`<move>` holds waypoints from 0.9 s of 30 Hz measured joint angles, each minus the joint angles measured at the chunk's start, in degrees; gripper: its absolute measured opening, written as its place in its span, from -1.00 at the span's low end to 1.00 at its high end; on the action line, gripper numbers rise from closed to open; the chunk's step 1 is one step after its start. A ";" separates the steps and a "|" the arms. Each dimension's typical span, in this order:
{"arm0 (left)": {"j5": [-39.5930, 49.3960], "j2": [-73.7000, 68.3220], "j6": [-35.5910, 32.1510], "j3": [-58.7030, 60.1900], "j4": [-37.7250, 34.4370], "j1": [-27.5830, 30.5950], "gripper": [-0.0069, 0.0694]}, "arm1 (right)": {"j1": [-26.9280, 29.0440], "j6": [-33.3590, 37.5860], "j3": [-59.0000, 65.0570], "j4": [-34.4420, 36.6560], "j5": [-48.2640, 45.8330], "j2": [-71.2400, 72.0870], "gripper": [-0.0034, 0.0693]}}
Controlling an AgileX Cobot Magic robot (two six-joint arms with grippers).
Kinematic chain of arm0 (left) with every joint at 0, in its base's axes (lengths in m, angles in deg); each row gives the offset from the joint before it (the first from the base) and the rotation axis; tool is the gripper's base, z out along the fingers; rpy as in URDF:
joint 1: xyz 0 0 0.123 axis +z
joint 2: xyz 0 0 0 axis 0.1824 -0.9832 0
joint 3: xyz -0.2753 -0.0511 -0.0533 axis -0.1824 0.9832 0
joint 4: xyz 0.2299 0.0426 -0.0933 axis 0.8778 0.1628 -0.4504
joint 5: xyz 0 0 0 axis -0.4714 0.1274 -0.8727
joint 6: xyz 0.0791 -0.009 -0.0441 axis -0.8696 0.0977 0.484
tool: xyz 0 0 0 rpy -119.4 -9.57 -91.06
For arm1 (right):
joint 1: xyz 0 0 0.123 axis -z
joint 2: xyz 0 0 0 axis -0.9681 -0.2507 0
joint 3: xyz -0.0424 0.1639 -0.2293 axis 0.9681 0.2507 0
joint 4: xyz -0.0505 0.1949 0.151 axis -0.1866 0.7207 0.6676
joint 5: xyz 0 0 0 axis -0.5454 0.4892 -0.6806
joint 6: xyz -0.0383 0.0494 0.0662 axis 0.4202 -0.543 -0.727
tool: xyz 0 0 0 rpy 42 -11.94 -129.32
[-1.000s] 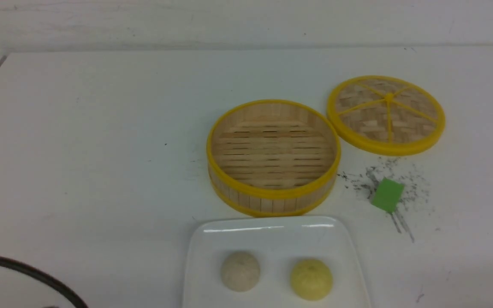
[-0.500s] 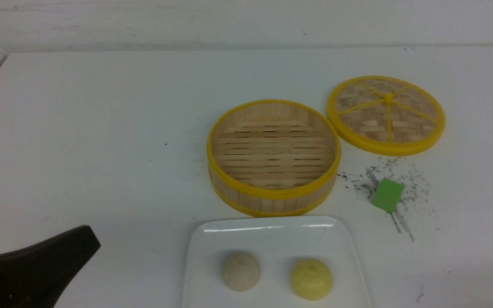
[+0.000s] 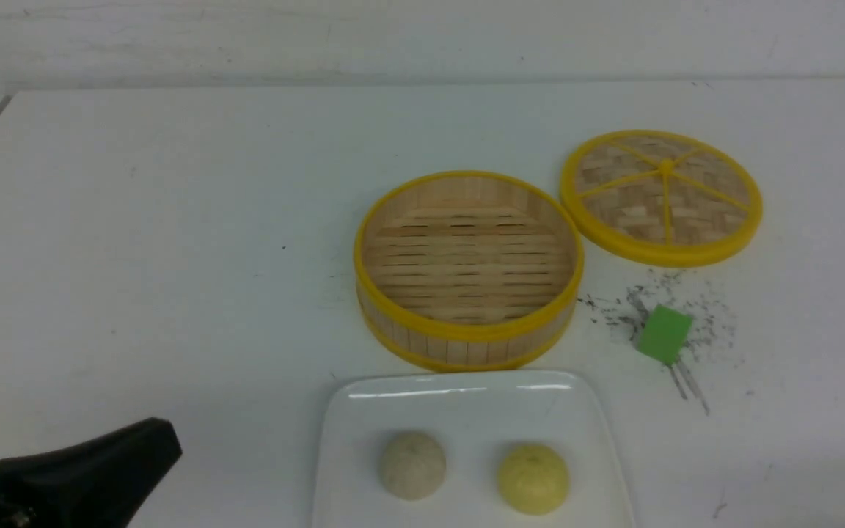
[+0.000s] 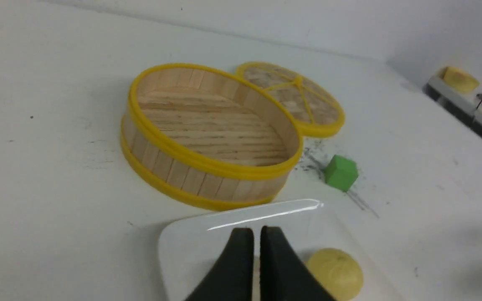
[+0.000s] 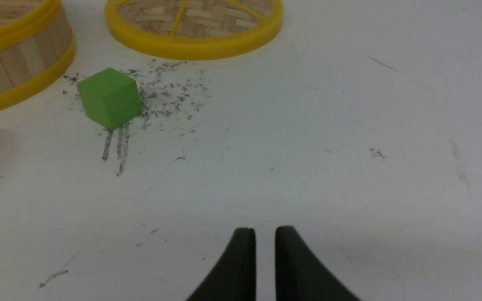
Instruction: Put the steamed buns into the plate on the white tablecloth.
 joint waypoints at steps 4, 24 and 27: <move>-4.02 0.31 -9.89 4.15 -5.05 10.34 -0.68 | 0.00 0.00 0.00 0.00 0.00 0.00 -0.63; 11.68 19.28 -19.04 15.63 -3.60 34.33 -0.62 | 0.00 -0.13 0.00 0.15 -0.05 0.00 -0.57; 11.53 19.28 -19.08 15.63 -3.60 32.96 -0.61 | 0.00 -0.13 0.00 0.22 -0.05 0.00 -0.56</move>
